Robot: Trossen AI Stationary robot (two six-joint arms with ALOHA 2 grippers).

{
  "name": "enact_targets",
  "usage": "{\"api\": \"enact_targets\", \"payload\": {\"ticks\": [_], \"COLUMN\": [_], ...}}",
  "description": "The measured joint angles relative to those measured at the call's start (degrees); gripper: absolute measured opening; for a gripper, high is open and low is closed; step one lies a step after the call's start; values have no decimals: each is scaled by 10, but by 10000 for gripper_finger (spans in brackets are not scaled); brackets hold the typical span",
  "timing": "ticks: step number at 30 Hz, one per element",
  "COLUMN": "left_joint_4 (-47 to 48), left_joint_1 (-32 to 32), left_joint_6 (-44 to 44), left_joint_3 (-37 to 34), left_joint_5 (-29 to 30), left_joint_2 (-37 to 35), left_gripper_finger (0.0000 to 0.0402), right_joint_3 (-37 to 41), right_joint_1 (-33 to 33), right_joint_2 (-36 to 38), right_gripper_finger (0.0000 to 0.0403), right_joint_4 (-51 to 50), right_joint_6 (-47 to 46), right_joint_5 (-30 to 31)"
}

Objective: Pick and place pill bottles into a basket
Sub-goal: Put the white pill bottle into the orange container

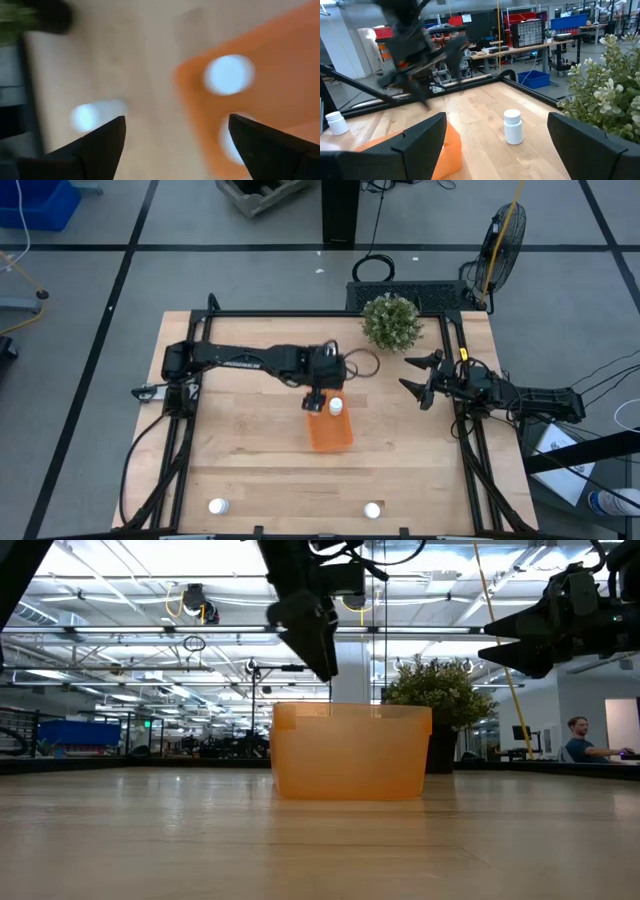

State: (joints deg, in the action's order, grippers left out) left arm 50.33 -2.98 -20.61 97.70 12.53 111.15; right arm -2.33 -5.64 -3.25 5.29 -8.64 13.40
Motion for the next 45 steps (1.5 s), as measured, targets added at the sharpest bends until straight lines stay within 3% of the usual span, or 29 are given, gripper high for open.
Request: {"api": "enact_targets", "payload": {"ticks": [5, 13, 17, 45], "left_joint_4": [-18, -54, -55, -48], "left_joint_1": [-57, -167, -194, -198], "left_joint_6": [0, 45, 55, 42], "left_joint_3": [38, 46, 41, 40], "left_joint_5": [19, -146, -190, -176], "left_joint_2": [-1, -1, -1, 117], "left_gripper_finger": [329, 305, 299, 297], "right_joint_3": [0, 0, 0, 0], "right_joint_1": [0, 0, 0, 0], "right_joint_2": [-1, -1, -1, -1], "right_gripper_finger": [339, 339, 339, 339], "right_joint_4": [0, 0, 0, 1], "right_joint_6": [-11, -12, -3, -1], "right_joint_5": [0, 0, 0, -1]}}
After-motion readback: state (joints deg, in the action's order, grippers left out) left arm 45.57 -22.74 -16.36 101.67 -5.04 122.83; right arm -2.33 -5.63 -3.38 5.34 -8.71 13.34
